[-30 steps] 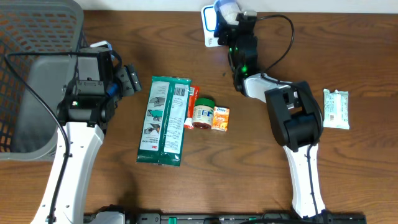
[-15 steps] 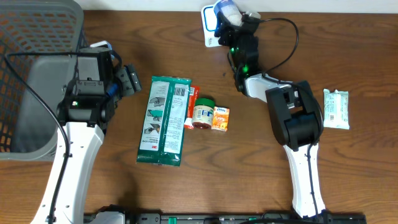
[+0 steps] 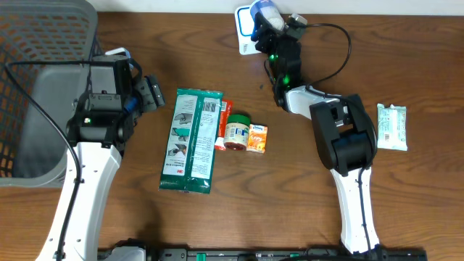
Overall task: Scan the item barcode
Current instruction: 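Hold the white tub's side in front of the white scanner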
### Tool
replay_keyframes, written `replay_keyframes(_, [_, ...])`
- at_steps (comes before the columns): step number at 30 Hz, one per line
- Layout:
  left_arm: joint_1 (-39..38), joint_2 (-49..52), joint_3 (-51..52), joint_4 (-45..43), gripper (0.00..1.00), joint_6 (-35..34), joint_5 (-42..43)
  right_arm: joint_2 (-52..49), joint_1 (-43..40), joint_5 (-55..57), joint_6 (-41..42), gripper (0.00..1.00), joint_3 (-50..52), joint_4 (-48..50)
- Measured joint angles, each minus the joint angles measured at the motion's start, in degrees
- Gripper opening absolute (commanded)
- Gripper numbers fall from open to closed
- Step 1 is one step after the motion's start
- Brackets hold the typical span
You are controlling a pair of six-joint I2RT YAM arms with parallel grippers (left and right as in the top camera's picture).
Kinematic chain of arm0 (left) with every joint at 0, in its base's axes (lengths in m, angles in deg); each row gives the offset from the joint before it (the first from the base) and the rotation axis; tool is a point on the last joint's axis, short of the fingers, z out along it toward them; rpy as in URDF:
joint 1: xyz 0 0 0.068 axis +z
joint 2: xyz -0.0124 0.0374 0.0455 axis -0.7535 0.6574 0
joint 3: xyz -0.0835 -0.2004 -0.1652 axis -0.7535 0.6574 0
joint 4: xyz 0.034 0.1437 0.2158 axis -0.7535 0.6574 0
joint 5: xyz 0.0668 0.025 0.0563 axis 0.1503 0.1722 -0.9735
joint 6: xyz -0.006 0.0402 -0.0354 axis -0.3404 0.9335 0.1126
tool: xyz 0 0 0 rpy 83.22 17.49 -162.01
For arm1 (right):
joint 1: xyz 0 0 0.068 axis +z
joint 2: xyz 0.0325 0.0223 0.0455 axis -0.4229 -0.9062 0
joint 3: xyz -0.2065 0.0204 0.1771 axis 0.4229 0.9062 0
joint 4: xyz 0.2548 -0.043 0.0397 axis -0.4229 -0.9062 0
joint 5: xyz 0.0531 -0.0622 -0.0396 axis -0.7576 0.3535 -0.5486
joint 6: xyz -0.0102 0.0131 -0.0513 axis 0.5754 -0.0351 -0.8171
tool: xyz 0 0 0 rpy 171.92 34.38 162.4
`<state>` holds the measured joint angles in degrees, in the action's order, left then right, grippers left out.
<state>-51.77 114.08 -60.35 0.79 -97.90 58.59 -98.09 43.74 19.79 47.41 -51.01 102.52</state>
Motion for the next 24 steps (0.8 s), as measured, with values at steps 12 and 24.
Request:
replay_keyframes(12, [0.0,0.0,0.0,0.0,0.86,0.0,0.0,0.0,0.6,1.8,-3.1,0.01,0.0,0.0])
replay_keyframes(24, [0.0,0.0,0.0,0.0,0.86,0.0,0.0,0.4,0.8,1.7,-10.5,0.01,0.0,8.2])
